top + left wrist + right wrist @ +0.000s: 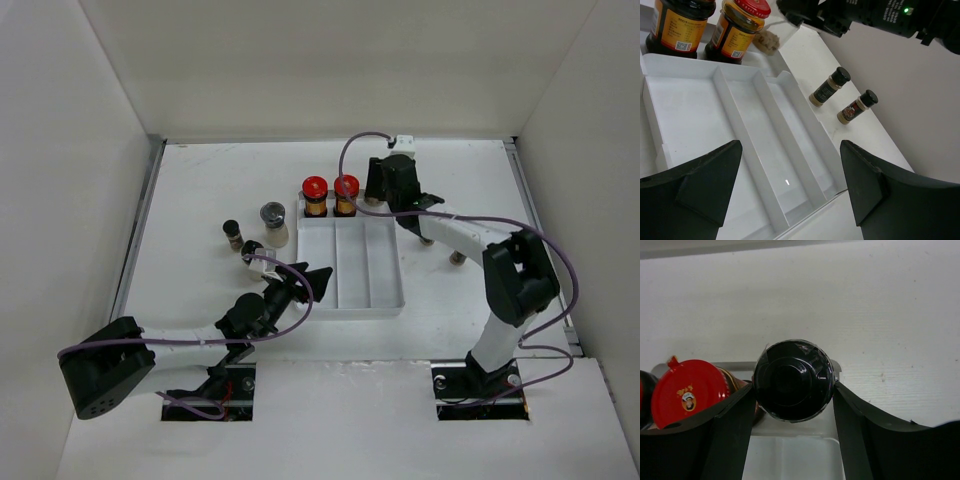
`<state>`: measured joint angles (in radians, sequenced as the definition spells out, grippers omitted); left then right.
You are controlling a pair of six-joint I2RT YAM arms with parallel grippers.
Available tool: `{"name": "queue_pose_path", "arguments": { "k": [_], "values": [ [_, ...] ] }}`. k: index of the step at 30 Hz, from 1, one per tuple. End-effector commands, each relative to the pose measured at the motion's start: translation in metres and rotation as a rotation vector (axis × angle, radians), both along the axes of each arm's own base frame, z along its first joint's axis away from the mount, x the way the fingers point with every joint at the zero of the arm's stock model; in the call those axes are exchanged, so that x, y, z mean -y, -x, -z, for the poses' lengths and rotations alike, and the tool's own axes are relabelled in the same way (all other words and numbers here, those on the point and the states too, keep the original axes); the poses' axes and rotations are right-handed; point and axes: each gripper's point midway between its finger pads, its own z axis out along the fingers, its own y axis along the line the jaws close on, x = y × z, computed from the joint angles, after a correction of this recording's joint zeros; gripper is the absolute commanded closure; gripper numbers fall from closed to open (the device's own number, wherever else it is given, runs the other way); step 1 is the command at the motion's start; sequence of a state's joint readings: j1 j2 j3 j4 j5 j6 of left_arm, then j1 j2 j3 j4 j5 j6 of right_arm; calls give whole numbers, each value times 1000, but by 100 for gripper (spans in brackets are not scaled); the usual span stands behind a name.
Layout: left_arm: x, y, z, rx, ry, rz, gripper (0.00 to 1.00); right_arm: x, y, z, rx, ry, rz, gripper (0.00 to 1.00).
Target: Organize the condiment bottles
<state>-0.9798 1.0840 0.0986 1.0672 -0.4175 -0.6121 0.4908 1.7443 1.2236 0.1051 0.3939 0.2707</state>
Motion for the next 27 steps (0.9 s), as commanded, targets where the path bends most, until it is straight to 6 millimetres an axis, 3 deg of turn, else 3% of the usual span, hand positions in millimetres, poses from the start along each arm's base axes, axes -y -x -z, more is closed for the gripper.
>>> {"name": "queue_pose_path", "arguments": {
  "k": [1,7,13,16,21,24,25,27],
  "values": [
    [2,-3,-34,57,99,-2,21,-12,-18,-34,105,-83,15,53],
    [4,-3,-31,51,96,1,21,-9,-18,-6,59,-59,33,49],
    [1,-7,-28,44,85,-16,21,-7,-13,6,37,-57,37,22],
    [1,-8,-29,51,73,-22,21,-6,-7,-4,56,-73,30,15],
    [-1,-14,-28,51,47,-48,21,4,15,-42,119,-120,22,11],
    [-2,-21,-30,55,15,-78,22,19,45,-57,158,-162,29,17],
    [-3,-23,-30,52,1,-92,22,26,55,-60,173,-187,36,26],
    [-4,-28,-32,40,-30,-126,22,43,76,-60,193,-236,60,54]
  ]
}}
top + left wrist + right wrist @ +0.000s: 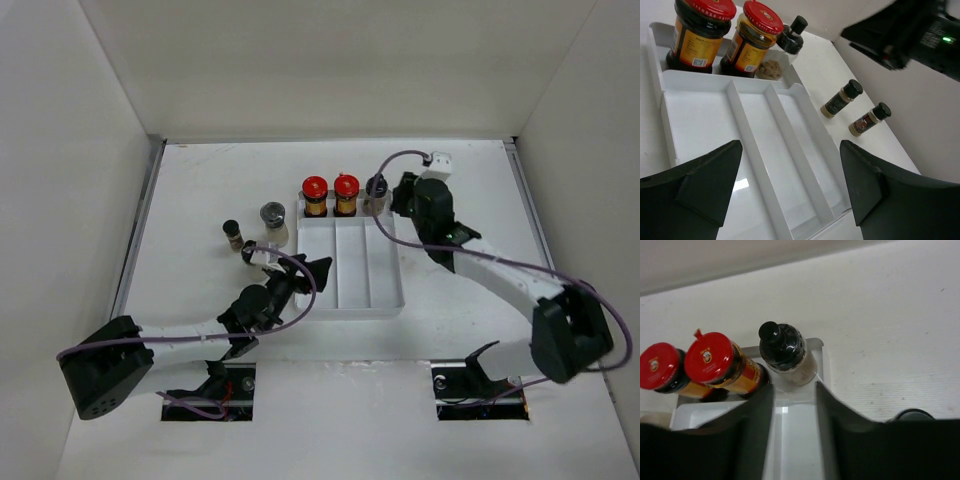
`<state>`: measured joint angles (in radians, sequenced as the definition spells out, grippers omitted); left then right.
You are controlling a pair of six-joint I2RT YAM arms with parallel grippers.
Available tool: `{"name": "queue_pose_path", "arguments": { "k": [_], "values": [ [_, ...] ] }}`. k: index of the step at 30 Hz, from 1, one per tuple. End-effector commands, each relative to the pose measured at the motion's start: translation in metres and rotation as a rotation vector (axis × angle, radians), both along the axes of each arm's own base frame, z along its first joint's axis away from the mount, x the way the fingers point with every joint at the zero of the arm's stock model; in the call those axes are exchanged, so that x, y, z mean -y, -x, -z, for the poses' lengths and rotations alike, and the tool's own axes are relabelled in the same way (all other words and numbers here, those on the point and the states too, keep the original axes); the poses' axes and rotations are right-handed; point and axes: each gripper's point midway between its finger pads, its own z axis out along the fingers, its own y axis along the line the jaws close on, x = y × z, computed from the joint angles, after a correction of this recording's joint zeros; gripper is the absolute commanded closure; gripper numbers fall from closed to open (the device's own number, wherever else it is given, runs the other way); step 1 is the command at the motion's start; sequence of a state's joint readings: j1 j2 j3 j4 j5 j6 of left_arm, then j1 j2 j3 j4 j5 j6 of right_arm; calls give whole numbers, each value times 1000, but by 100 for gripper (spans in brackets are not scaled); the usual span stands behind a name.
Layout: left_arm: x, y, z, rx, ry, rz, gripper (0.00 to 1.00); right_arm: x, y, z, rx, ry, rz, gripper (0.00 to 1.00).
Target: Organize the condiment bottles
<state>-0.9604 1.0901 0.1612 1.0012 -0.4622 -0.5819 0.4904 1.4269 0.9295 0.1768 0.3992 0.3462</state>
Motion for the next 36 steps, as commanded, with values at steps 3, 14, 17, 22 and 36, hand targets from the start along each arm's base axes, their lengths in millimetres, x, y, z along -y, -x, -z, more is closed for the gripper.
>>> {"name": "queue_pose_path", "arguments": {
  "k": [3,14,17,22,36],
  "values": [
    [-7,-21,-34,18,-49,-117,22,29,40,-23,113,-188,59,78],
    [-104,-57,-61,-174,-341,-463,15,38,78,0,142,-329,66,57],
    [-114,-66,-58,-235,-409,-491,13,37,84,4,157,-350,62,45],
    [-99,-98,-57,-278,-483,-438,13,32,85,0,176,-365,42,32],
    [-100,-150,-10,-393,-624,-464,11,23,84,3,165,-351,13,10]
  ]
}}
